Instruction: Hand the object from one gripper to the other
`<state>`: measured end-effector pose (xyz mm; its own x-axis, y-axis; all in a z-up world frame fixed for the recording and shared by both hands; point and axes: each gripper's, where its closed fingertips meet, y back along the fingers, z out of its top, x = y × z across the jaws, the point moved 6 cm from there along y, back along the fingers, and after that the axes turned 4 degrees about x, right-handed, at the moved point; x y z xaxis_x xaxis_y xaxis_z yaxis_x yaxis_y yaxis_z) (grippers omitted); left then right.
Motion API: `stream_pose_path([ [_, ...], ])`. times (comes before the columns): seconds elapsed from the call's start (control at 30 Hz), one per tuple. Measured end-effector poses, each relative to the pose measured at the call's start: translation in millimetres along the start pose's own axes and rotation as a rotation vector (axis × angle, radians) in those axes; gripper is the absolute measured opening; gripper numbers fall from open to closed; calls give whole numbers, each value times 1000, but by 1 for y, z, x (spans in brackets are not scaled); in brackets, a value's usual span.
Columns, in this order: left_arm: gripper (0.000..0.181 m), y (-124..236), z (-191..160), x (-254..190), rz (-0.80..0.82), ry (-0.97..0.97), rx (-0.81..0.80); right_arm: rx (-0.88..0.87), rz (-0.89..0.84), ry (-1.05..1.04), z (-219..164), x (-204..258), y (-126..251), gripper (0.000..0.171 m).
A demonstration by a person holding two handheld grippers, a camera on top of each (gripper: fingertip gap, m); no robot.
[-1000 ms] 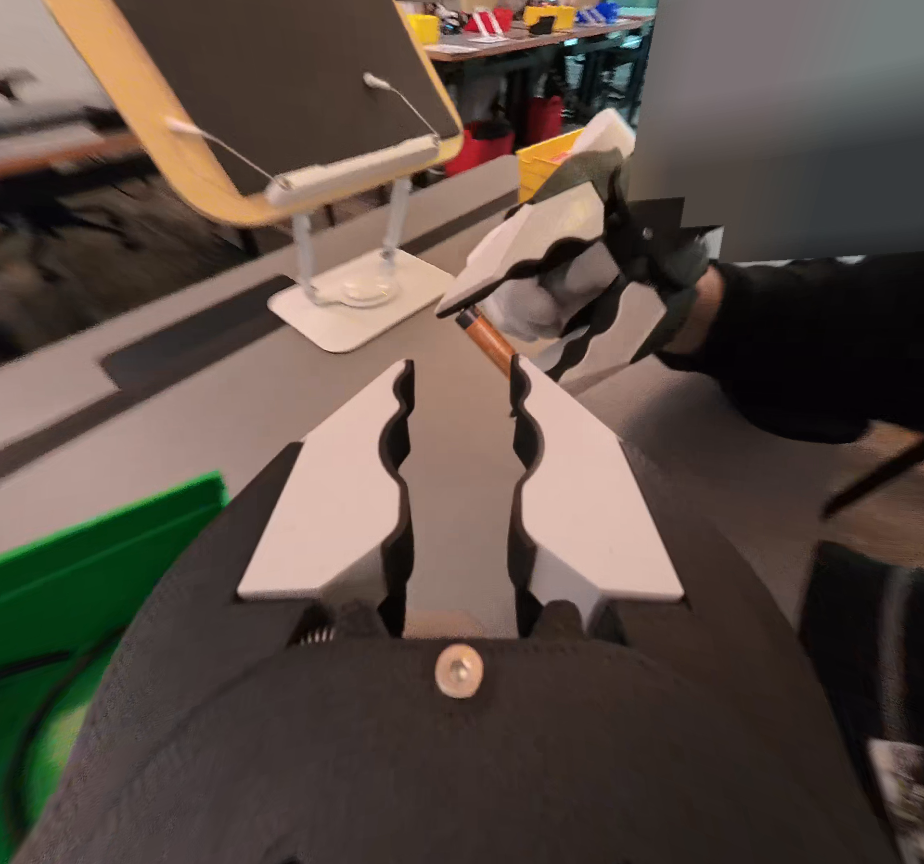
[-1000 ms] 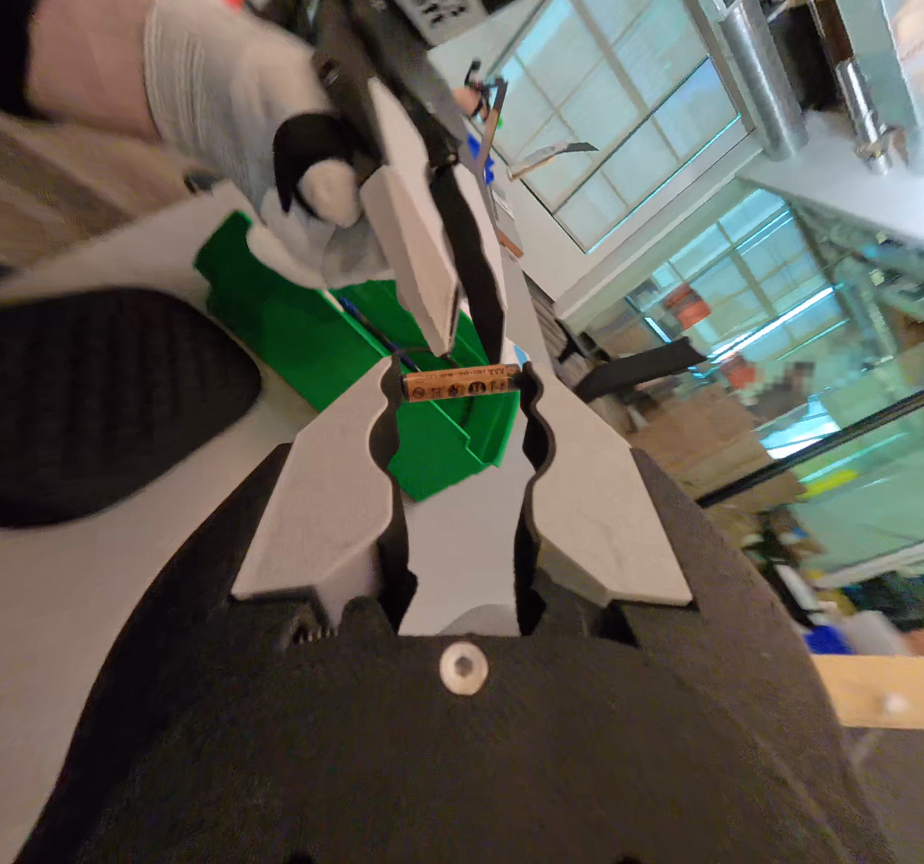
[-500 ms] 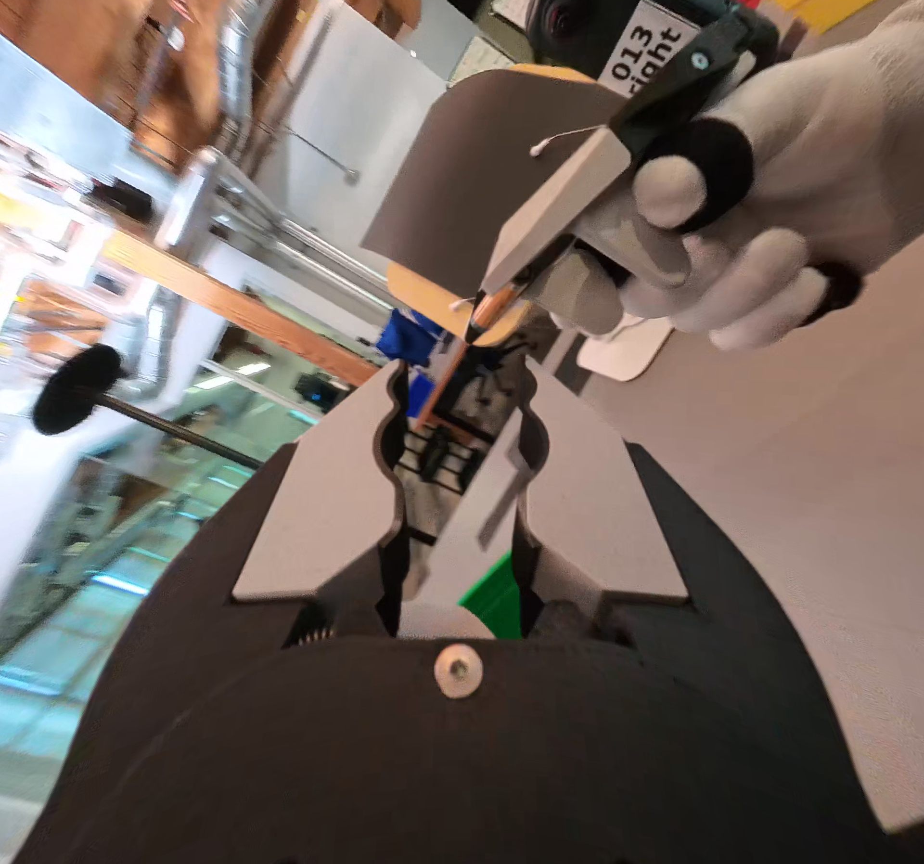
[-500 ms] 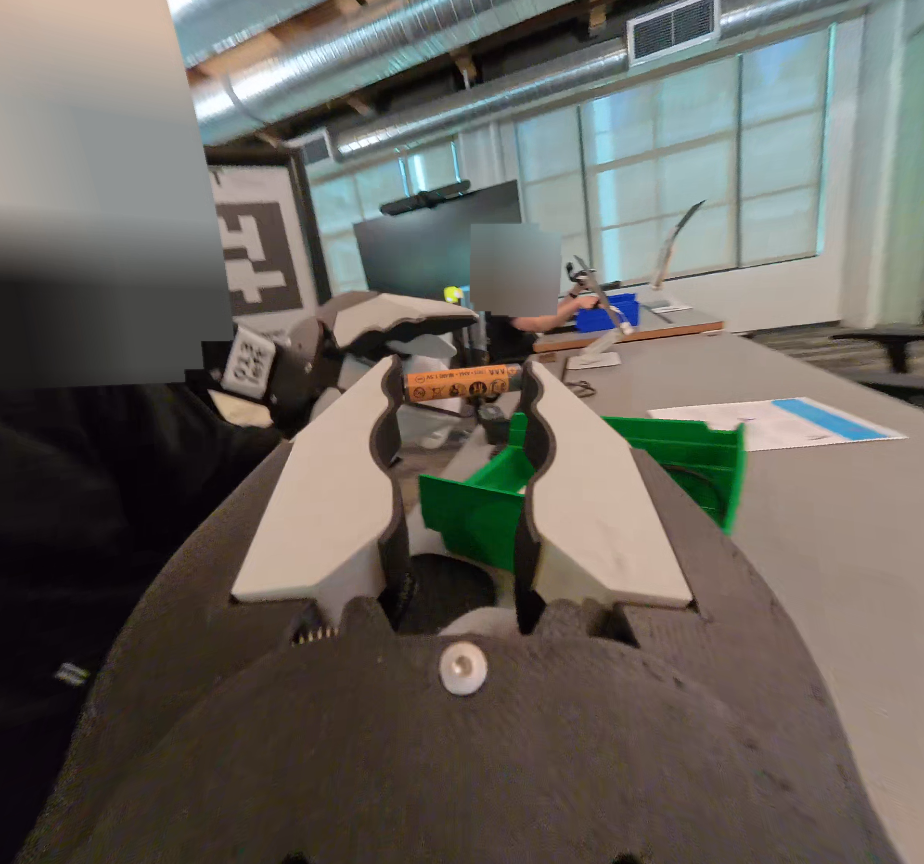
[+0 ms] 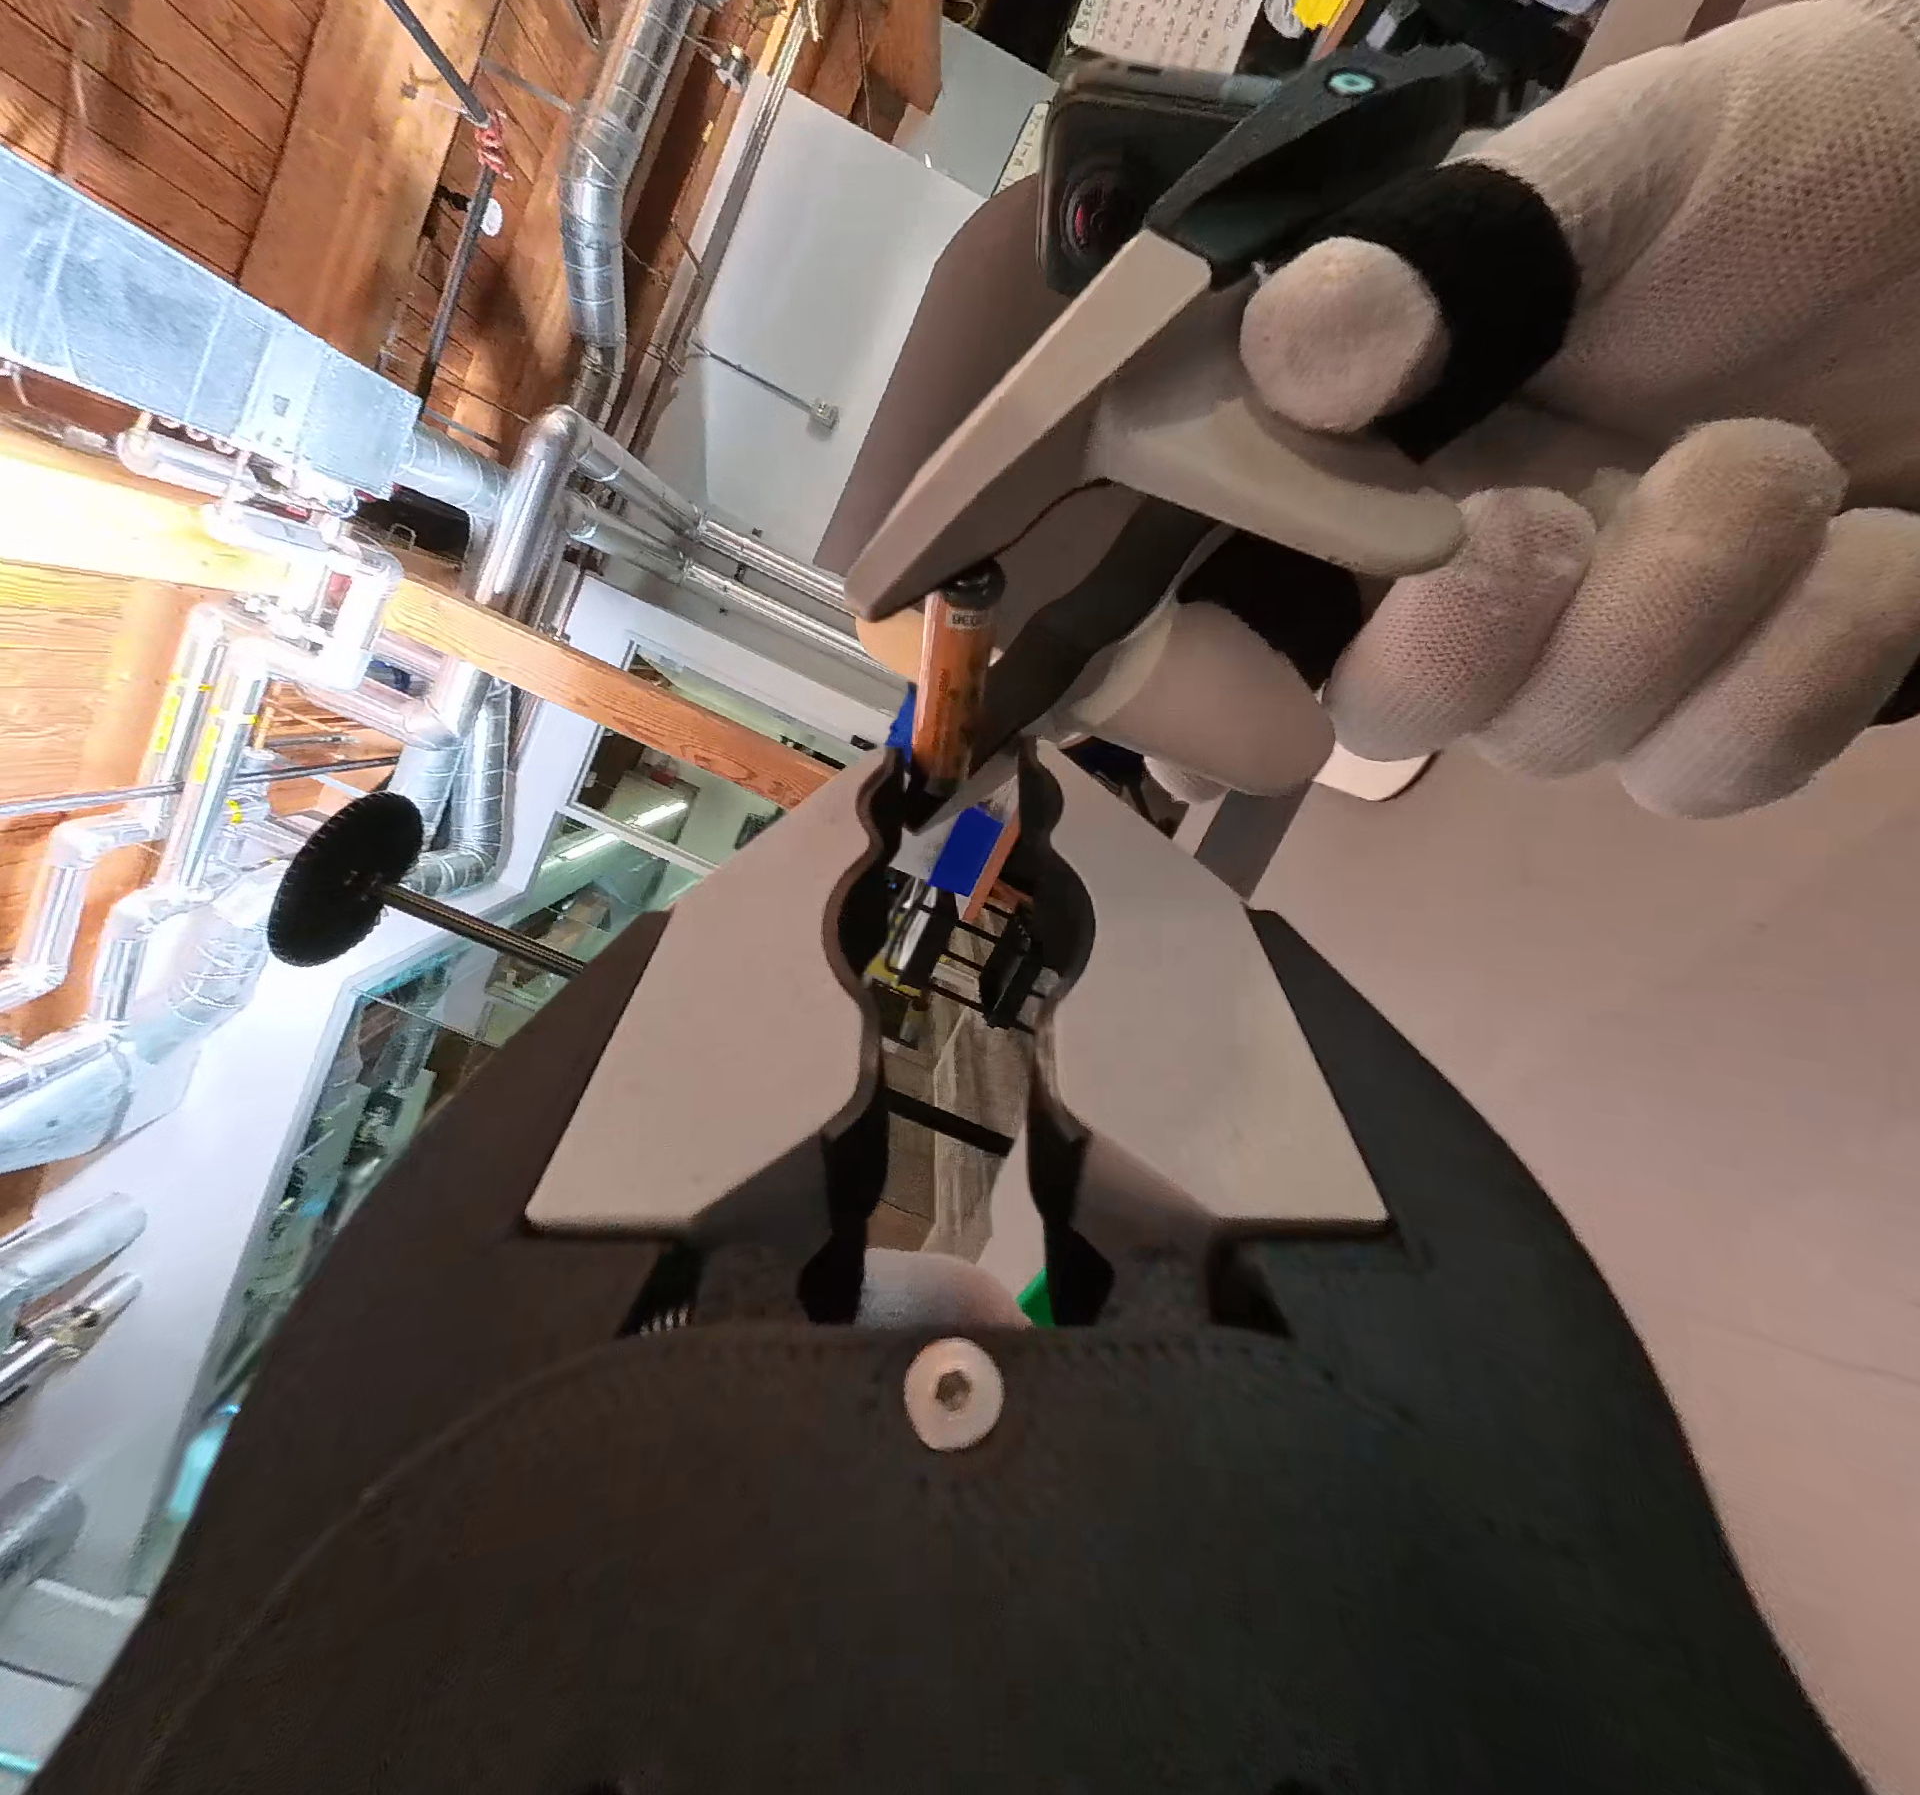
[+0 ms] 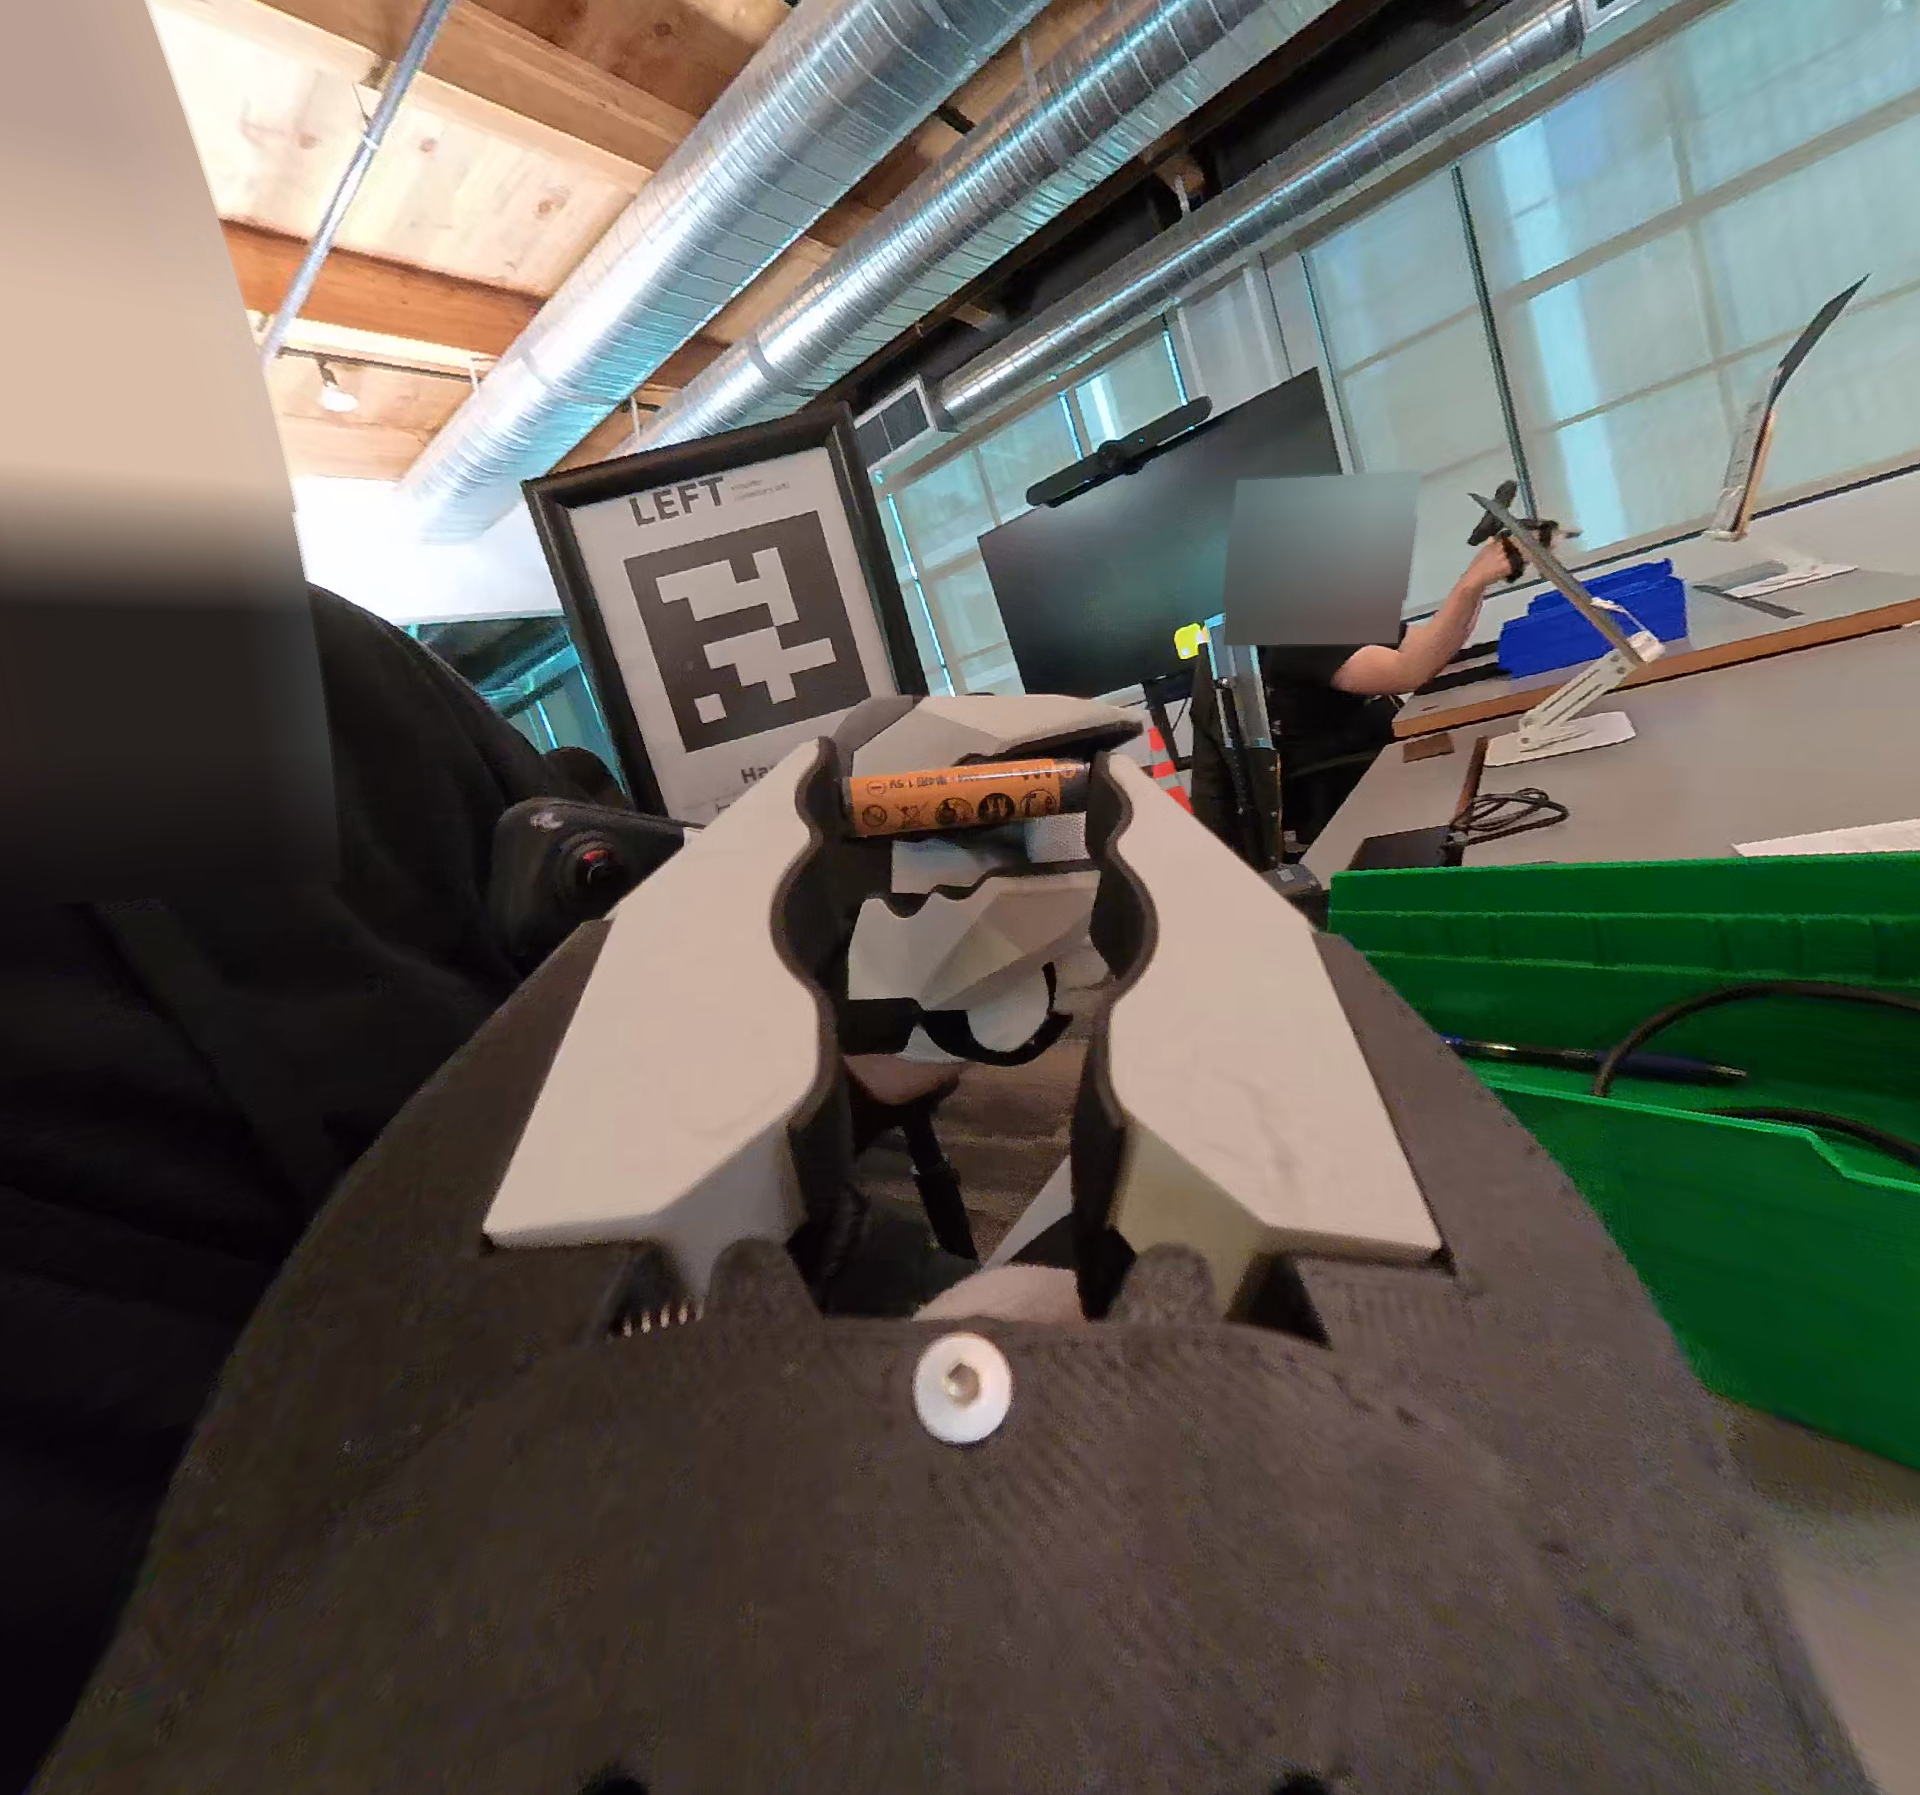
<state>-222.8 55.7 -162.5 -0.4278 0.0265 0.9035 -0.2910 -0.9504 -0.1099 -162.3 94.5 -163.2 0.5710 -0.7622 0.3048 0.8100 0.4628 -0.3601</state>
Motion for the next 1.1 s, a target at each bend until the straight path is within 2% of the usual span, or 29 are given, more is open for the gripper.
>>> stream_pose_path([
  [0.43,19,8,7,-1,98,-110,-59,-40,56,-61,1,3,-1,45],
  [0.7,15,8,8,-2,72,-88,-65,-38,64,-74,1,1,1,45],
  [0.77,8,9,8,0,81,-84,-66,-34,71,-81,0,1,1,45],
  [1.1,7,9,9,2,41,-77,-54,-49,76,-98,-1,1,0,45],
])
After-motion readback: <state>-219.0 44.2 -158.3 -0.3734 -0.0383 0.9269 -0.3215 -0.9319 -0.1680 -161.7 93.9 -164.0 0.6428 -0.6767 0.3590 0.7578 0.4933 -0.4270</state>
